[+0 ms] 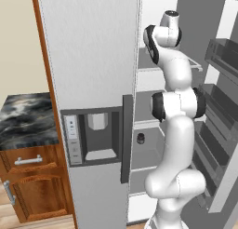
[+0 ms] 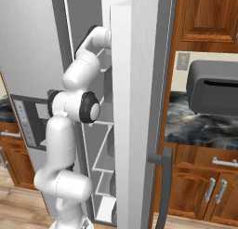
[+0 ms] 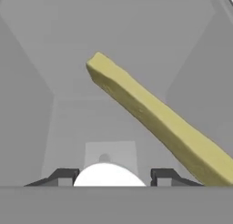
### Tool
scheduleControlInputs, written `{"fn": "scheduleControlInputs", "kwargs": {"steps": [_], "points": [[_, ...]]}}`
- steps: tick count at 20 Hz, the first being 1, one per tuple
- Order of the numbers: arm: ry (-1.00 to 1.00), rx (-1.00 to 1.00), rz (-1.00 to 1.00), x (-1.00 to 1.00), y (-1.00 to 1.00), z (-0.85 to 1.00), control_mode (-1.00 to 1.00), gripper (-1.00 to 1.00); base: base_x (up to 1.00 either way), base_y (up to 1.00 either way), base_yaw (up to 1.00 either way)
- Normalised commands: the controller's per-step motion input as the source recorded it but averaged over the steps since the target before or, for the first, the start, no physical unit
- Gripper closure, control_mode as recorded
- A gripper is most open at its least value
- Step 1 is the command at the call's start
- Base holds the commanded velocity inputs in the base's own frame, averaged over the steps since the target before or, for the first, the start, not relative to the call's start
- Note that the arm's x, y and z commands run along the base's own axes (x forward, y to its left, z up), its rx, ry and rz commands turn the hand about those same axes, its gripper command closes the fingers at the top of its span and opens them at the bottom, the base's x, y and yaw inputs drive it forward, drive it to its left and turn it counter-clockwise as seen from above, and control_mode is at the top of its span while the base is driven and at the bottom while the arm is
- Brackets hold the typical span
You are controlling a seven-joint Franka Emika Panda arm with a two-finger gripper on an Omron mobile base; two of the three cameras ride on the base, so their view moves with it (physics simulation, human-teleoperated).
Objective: Pick the egg and butter from the fridge and place them by the bowl for mixing.
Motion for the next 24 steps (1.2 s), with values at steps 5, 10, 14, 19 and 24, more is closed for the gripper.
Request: {"fn": "scheduleControlInputs", "kwargs": {"steps": [5, 10, 14, 19, 24], "points": [[0.0, 0.02, 0.0, -0.18, 0.0, 0.11, -1.0, 1.0, 0.0, 0.0, 0.0], [0.0, 0.02, -0.01, -0.22, 0.0, 0.08, -1.0, 1.0, 0.0, 0.0, 0.0], [-0.03, 0.0, -0.01, -0.5, 0.05, -0.03, -1.0, 1.0, 0.0, 0.0, 0.0], [-0.05, 0.02, -0.01, -0.58, 0.03, 0.0, -1.0, 1.0, 0.0, 0.0, 0.0], [-0.05, 0.03, 0.0, -0.73, 0.12, 0.0, -1.0, 1.0, 0.0, 0.0, 0.0]]}}
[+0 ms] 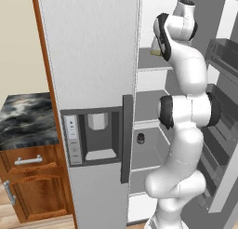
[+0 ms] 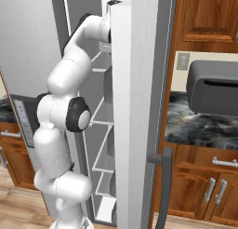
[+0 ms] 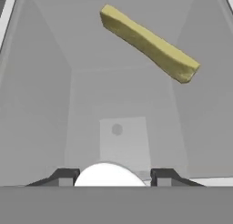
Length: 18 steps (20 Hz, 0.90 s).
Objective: Pick the egg and butter from the fridge and place them by the bowl for mixing.
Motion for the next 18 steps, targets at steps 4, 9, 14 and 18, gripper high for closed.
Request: {"fn": "scheduleControlInputs", "kwargs": {"steps": [4, 9, 14, 18], "points": [[-0.07, 0.0, 0.0, -0.76, 0.29, 0.0, -1.0, 1.0, 0.0, 0.0, 0.0], [-0.07, 0.0, 0.0, -0.73, 0.4, 0.0, -1.0, 1.0, 0.0, 0.0, 0.0], [-0.09, 0.0, 0.0, -0.76, 0.4, -0.04, -1.0, 1.0, 0.0, 0.0, 0.0], [-0.07, 0.0, 0.0, -0.73, 0.33, -0.1, -1.0, 1.0, 0.0, 0.0, 0.0]]}}
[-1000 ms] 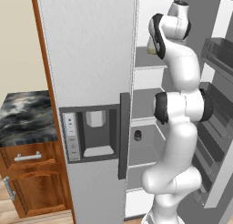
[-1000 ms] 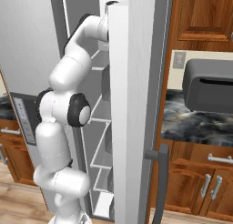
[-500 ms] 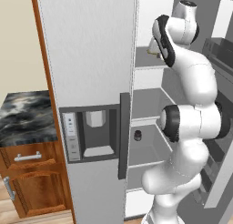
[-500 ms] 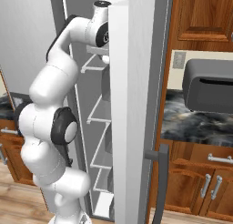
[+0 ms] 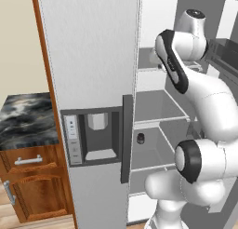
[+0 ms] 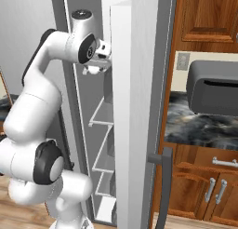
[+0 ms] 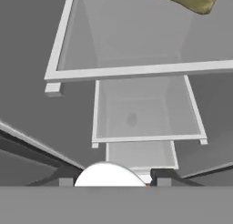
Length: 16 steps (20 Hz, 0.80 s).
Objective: Pick the egg and butter from the fridge and place them by the bowl for mixing.
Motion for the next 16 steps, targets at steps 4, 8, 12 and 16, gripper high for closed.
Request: {"fn": "scheduleControlInputs", "kwargs": {"steps": [4, 8, 12, 16], "points": [[-0.04, 0.0, 0.0, -0.69, 0.28, -0.19, -1.0, 1.0, 0.0, 0.0, 0.0], [-0.04, 0.0, 0.0, -0.68, 0.27, -0.21, -1.0, 1.0, 0.0, 0.0, 0.0], [0.0, 0.0, -0.01, -0.56, 0.33, -0.27, -1.0, 1.0, 0.0, 0.0, 0.0], [0.0, 0.0, -0.01, -0.52, 0.27, -0.27, -1.0, 1.0, 0.0, 0.0, 0.0]]}}
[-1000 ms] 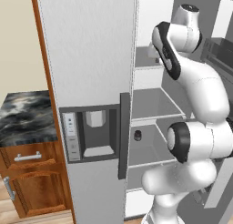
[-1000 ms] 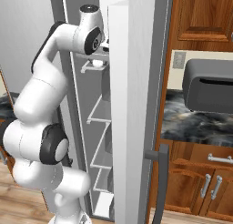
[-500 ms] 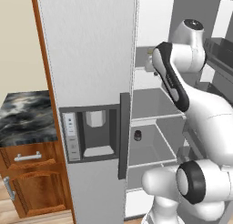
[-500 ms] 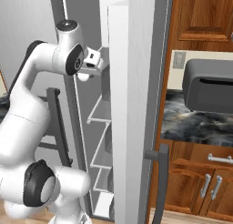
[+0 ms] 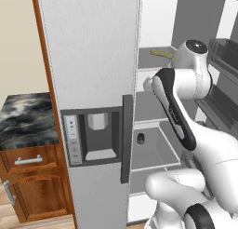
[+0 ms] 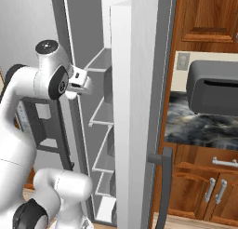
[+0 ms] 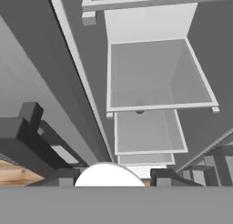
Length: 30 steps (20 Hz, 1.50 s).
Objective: Pick the egg and butter from the fridge and place them by the bowl for mixing.
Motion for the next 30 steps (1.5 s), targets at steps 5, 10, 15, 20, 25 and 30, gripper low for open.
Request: {"fn": "scheduleControlInputs", "kwargs": {"steps": [5, 10, 15, 20, 25, 30], "points": [[0.0, 0.0, -0.05, -0.4, 0.23, -0.28, -1.0, 1.0, 0.0, 0.0, 0.0], [0.0, 0.0, -0.05, -0.14, 0.18, -0.2, -1.0, 1.0, 0.0, 0.0, 0.0], [0.0, 0.0, 0.0, 0.0, 0.0, 0.0, -1.0, 1.0, 0.0, 0.0, 0.0], [0.0, 0.0, 0.0, 0.0, 0.0, 0.0, -1.0, 1.0, 0.0, 0.0, 0.0], [0.0, 0.0, 0.0, 0.0, 0.0, 0.0, 1.0, 1.0, -0.01, 0.0, 0.0], [0.0, 0.0, 0.0, 0.0, 0.0, 0.0, 1.0, 1.0, -0.14, 0.21, -0.03]]}}
